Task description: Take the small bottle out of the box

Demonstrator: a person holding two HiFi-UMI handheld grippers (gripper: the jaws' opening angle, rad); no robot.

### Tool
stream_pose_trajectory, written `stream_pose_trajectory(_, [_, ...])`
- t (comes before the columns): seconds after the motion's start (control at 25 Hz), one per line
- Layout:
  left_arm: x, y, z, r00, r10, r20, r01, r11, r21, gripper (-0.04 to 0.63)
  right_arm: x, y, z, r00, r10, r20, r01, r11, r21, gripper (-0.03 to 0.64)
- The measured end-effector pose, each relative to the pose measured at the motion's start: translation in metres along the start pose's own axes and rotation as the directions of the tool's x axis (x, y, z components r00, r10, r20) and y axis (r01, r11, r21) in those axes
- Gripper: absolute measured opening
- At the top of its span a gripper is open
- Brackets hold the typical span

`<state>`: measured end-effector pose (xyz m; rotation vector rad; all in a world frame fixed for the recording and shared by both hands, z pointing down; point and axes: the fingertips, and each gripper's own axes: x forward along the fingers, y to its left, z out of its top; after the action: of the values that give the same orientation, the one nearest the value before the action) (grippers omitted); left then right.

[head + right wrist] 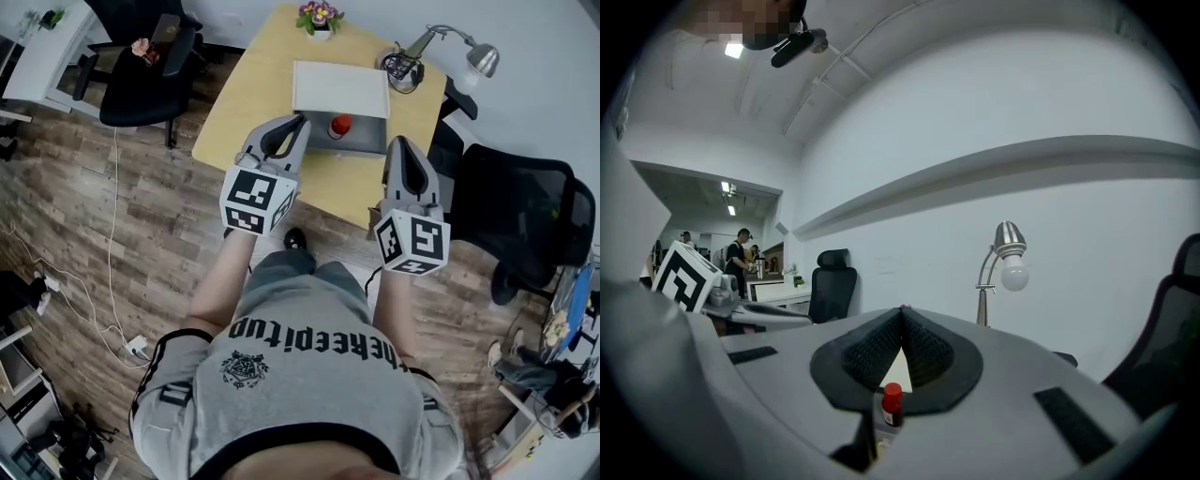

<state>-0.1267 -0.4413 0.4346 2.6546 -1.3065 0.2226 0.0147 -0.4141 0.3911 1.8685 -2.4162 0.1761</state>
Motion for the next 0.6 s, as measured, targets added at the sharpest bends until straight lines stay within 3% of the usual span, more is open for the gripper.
stream_pose_trajectory(0.12, [0.02,-0.009,-0.023,0.992,-0.085,-0.09,0.084,0.996,-0.01,0.012,-0.003,-0.003,-0.003,1.0,-0.008,-0.009,0.008,1.0,-0.003,0.0])
stream_pose_trajectory(0.2, [0.032,-0.014,-0.039,0.98,-0.129,-0.149,0.13,0.991,-0.006,0.061,-0.005,-0.005,-0.005,1.0,-0.015,-0.014,0.015,1.0,-0.005,0.0])
stream_pose_trajectory(0.4, [0.06,-0.025,-0.07,0.94,-0.201,-0.276,0.22,0.975,0.037,0.126,-0.011,-0.012,-0.007,0.999,-0.034,-0.027,0.034,0.999,-0.011,0.002])
stream_pose_trajectory(0.6, [0.089,-0.03,-0.099,0.897,-0.244,-0.369,0.269,0.963,0.017,0.167,-0.016,-0.021,-0.01,0.998,-0.054,-0.038,0.054,0.998,-0.015,0.002])
